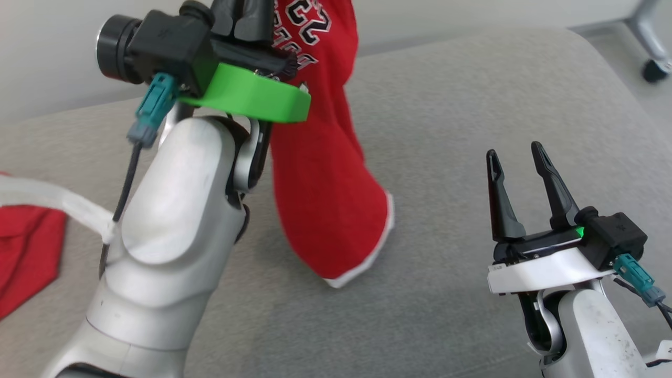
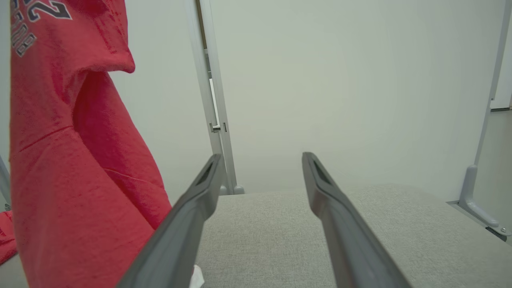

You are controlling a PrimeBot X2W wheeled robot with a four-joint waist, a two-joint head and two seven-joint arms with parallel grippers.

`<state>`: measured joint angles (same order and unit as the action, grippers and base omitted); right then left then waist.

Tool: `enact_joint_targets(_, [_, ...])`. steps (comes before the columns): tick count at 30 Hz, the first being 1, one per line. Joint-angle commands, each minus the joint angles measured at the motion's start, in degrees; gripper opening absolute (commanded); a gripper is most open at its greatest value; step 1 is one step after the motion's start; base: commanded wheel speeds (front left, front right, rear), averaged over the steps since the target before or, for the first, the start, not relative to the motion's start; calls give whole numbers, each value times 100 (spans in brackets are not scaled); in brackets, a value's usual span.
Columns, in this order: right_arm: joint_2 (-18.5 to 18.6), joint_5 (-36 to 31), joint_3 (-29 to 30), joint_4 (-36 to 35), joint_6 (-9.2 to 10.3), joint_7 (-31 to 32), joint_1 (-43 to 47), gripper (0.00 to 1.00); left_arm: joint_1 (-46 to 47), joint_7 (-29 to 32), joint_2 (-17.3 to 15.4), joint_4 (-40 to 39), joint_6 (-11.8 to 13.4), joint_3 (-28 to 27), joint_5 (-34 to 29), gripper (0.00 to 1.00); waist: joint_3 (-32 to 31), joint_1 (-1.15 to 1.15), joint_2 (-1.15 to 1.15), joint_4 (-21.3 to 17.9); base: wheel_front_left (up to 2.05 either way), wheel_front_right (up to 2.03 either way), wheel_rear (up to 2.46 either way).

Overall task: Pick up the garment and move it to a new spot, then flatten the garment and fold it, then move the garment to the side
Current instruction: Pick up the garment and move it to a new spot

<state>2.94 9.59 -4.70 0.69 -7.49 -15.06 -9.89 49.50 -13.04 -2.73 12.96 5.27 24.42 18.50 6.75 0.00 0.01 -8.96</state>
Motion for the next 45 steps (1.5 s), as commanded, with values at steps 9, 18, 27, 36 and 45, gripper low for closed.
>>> enact_joint_targets(9, [-8,379,-88,96,-1,-18,-171,100,775,-211,-67,2202,0,-34,-304,17,835,0,-1,-1890,0,0,0])
enact_joint_targets(18, [-4,359,-32,84,-1,-19,-177,100,803,-218,-41,3095,-46,-89,-262,100,791,0,-1,-1623,0,0,0])
enact_joint_targets(27, [-1,-21,154,42,-1,-19,-10,100,-92,-212,-130,2020,-156,-621,-299,100,395,0,-1,-623,0,0,0])
enact_joint_targets(36, [1,-390,339,76,-1,-19,291,100,-1865,-212,-253,548,-498,-1001,-484,100,-52,0,-1,278,0,0,0])
enact_joint_targets(45, [2,-497,393,105,-1,-18,521,100,-3674,-212,-119,-475,-536,-1185,-768,100,-356,0,-1,551,0,0,0])
